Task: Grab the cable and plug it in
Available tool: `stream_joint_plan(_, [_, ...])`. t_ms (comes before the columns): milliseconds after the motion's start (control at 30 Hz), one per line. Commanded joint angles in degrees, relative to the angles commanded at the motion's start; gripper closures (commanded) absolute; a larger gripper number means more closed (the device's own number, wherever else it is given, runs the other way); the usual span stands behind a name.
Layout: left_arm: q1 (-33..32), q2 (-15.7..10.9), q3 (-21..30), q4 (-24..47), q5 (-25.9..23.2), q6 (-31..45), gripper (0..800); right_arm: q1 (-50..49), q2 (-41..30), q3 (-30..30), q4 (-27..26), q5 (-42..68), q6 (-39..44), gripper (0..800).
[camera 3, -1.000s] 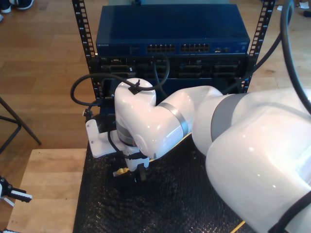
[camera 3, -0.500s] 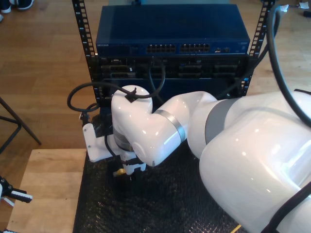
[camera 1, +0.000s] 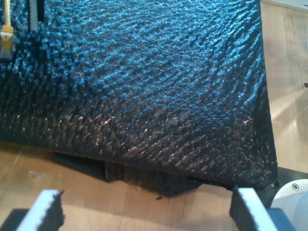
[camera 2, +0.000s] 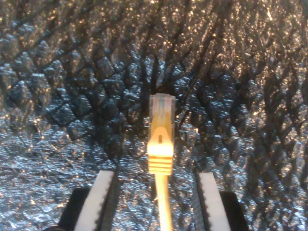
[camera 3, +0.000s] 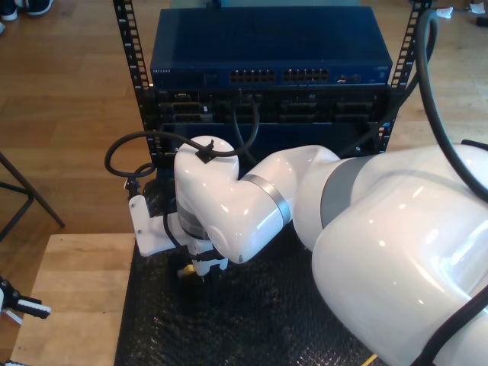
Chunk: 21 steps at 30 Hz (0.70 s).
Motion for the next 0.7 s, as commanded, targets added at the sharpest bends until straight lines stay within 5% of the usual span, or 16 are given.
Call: stream_joint_plan(700, [0.0, 0.0, 0.0, 0.0, 0.0, 0.0, 0, 0.1, -0.4, 0.0, 0.1, -0.4, 0.0, 476])
